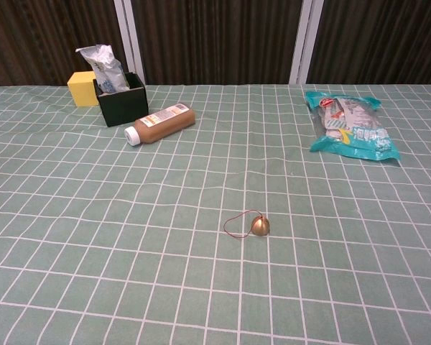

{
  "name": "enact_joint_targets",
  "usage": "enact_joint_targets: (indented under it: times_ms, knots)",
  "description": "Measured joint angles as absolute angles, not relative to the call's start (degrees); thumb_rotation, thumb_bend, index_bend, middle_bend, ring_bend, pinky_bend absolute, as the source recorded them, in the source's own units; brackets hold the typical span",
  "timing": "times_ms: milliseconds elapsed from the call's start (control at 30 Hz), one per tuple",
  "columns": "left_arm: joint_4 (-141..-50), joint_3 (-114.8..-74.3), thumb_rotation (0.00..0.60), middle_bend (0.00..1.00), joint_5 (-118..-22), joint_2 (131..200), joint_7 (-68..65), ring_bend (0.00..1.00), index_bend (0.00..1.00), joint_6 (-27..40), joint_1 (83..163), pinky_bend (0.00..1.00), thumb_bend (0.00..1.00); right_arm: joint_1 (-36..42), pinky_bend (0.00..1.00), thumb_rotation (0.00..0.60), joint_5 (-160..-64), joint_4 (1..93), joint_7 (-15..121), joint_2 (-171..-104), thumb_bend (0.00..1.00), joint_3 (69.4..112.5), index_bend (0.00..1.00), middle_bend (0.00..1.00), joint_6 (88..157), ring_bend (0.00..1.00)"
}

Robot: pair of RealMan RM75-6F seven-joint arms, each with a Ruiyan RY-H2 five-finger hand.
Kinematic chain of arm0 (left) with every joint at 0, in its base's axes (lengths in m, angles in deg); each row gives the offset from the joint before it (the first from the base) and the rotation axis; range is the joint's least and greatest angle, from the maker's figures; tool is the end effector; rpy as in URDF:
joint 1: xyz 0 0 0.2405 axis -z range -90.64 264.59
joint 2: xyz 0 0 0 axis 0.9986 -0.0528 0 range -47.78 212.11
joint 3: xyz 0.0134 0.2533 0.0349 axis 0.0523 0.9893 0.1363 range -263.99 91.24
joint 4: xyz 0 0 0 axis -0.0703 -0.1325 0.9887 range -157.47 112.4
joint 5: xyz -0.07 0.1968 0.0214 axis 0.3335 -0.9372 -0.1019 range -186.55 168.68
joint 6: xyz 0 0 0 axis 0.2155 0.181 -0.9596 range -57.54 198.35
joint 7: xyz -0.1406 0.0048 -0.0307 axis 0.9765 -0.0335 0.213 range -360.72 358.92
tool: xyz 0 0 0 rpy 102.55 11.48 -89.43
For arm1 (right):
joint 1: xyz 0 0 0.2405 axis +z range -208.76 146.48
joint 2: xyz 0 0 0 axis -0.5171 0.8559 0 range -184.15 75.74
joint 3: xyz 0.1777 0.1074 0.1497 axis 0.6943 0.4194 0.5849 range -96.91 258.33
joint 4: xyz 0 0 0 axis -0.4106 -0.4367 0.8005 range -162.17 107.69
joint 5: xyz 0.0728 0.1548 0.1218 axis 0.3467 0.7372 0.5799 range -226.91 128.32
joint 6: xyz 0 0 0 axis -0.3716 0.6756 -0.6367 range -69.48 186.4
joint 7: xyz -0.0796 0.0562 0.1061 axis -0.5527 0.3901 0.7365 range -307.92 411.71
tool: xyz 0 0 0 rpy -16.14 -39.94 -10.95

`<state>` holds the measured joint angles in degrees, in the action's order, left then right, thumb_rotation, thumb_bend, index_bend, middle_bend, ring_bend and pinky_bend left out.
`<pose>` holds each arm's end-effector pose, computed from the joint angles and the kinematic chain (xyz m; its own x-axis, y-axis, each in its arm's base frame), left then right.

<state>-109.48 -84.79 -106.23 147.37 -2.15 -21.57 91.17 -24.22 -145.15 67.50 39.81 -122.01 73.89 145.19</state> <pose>-0.3028 0.1596 0.1546 0.4804 -0.0446 0.8759 0.8564 -0.1914 -0.4795 -0.2781 -0.1510 0.1103 0.5074 -0.0911 0.8569 -0.8479 -0.2299 0.4777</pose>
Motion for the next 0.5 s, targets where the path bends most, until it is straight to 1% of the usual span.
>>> enact_joint_targets:
  times_ms: [167,300,333,400,467,500]
  knots:
    - [-109.47,-84.68,0.600,0.00,-106.04,147.41,-2.07,0.00,0.00,-20.70,91.39,0.01,0.44,-22.40,0.00,0.600,-147.14,66.53,39.97,-123.86,0.41,74.29,0.00,0.00,142.34,0.00]
    - [-109.49,-84.65,0.600,0.00,-105.80,147.37,-1.66,0.00,0.00,-19.56,91.92,0.01,0.44,-18.85,0.00,0.600,-148.61,65.97,39.27,-126.25,0.41,75.41,0.00,0.00,137.55,0.00]
    - [-109.46,-84.61,0.600,0.00,-105.81,147.34,-1.48,0.00,0.00,-19.39,92.02,0.01,0.44,-17.43,0.00,0.600,-148.63,66.00,38.93,-127.06,0.41,75.96,0.02,0.00,135.36,0.00]
    - [-109.40,-84.47,0.600,0.00,-105.68,147.25,-1.20,0.00,0.00,-18.83,92.16,0.01,0.44,-15.06,0.00,0.600,-148.20,66.22,38.53,-128.42,0.42,77.00,0.11,0.00,131.43,0.00]
    - [-109.57,-84.37,0.600,0.00,-105.24,146.96,-0.97,0.00,0.00,-18.08,92.30,0.01,0.44,-11.71,0.00,0.600,-147.11,66.43,37.98,-130.61,0.42,78.79,0.25,0.00,126.27,0.00]
    - [-109.65,-84.36,0.600,0.00,-105.07,146.81,-0.84,0.00,0.00,-17.93,92.33,0.01,0.44,-10.06,0.00,0.600,-146.51,66.36,37.65,-131.90,0.42,79.78,0.30,0.00,124.10,0.00]
